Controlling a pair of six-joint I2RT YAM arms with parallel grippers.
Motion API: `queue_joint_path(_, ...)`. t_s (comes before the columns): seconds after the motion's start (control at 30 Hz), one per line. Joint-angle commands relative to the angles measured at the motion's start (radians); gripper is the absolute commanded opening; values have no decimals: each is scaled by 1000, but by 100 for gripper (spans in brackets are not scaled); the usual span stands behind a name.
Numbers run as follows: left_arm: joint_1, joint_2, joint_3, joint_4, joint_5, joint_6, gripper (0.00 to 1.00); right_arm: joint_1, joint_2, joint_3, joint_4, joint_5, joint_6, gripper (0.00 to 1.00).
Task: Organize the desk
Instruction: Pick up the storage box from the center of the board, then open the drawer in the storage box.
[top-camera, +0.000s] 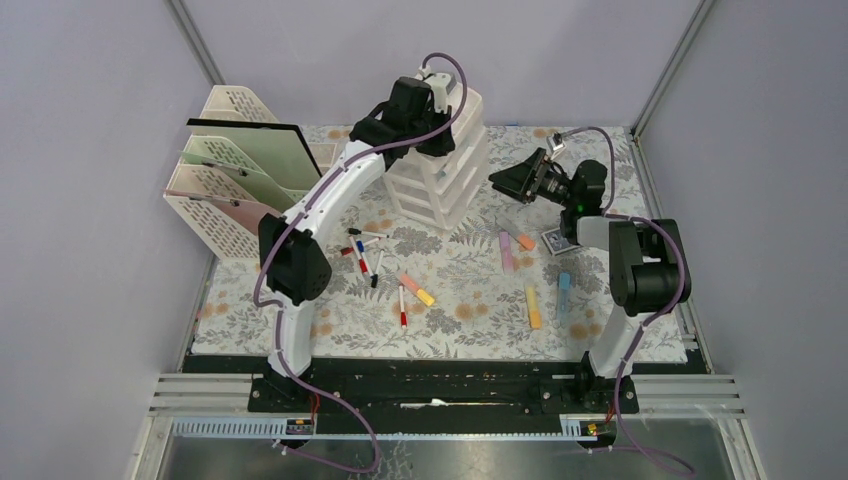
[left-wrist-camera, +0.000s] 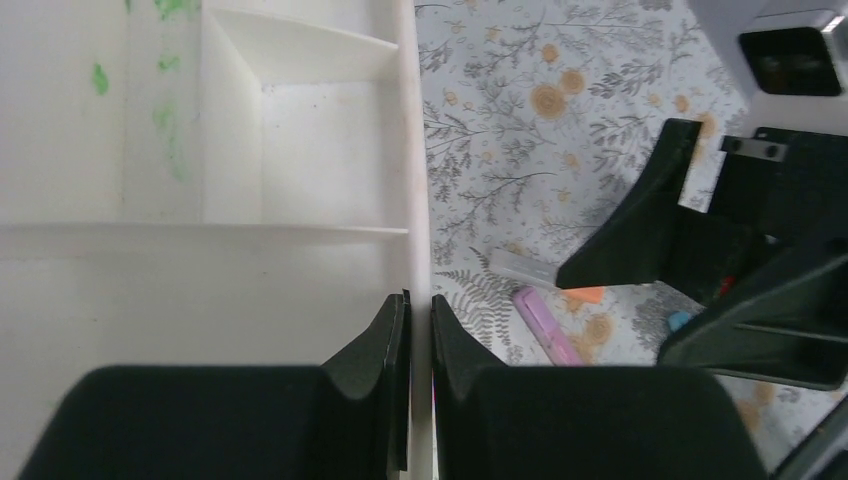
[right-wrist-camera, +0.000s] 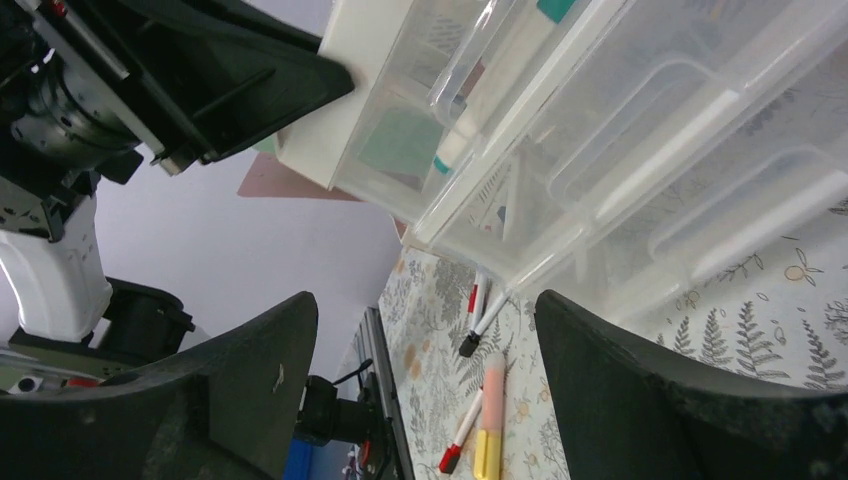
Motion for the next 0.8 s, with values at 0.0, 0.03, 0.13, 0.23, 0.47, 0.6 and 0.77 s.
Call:
queue_joint_path(0.0,-7,-136,-5,159,75,-50,0,26,13,33,85,75,67,86)
queue_joint_path(0.03,-5,-143,-14,165,83,-54,0,27,24,44,88,77,79,86)
queue_joint_path(0.13,4,-162,-45,182,110,-65,0,38,63,75,123,83,132,85)
queue_joint_path(0.23,13,-176,-68,193,131,-79,0,52,97,103,129,94,154,85)
queue_joint_path(0.47,30,-196,-107,224,157,-113,0,75,123,132,71,148,149,84)
queue_joint_path(0.6,34,-203,-117,236,169,-128,0,82,125,117,18,168,119,85)
queue_joint_path(0.77,35,-201,-120,243,185,-138,0,93,173,157,46,149,149,85)
